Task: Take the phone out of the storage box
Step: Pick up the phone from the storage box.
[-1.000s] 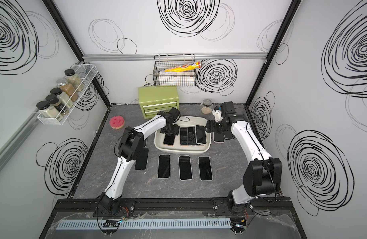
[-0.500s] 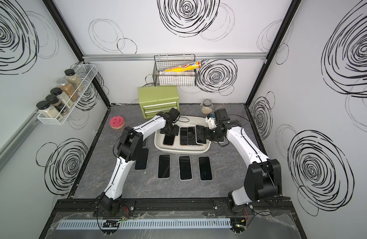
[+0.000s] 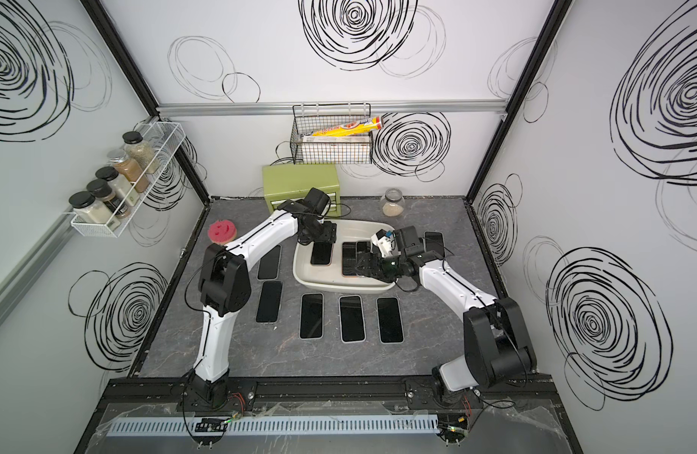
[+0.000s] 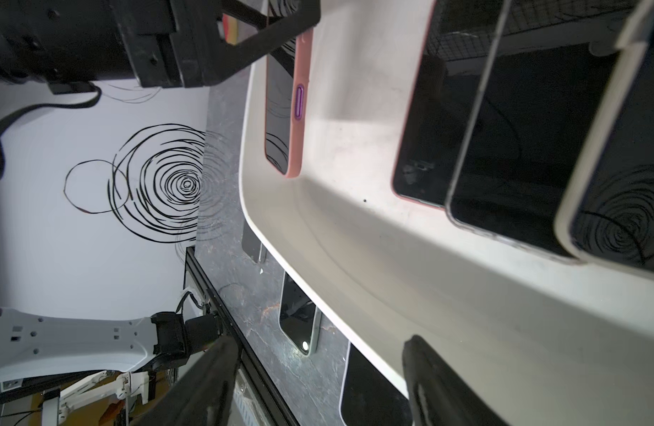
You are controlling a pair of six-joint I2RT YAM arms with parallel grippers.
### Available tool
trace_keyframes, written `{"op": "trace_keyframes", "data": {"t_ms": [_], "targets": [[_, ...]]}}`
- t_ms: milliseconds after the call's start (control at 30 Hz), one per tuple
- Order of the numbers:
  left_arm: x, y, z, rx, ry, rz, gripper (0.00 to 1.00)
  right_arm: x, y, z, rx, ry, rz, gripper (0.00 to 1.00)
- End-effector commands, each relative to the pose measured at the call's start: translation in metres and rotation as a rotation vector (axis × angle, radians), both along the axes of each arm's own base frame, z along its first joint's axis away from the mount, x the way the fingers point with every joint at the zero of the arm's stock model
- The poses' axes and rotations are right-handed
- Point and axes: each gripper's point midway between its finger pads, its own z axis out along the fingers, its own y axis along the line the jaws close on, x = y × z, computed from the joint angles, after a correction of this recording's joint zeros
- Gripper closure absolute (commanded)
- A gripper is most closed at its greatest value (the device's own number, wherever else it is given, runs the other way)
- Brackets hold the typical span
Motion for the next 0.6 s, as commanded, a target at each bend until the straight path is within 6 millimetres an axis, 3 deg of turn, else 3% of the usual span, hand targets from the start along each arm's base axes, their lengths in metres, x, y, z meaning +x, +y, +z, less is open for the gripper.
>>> {"op": "trace_keyframes", "data": {"t_ms": [0, 233, 567], "targets": [[-0.003, -0.001, 0.020, -0.090, -0.004, 0.008, 0.56, 0.025, 0.021, 0.014, 0.068, -0.088, 0.013, 0.25], [-0.012, -0.004, 0.035, -0.151, 0.001, 0.008, 0.57, 0.048, 0.062, 0.006, 0.095, -0.097, 0.062, 0.25], [-0.021, -0.011, 0.053, -0.229, 0.005, -0.003, 0.59, 0.061, 0.088, -0.009, 0.129, -0.073, 0.061, 0.25]]}}
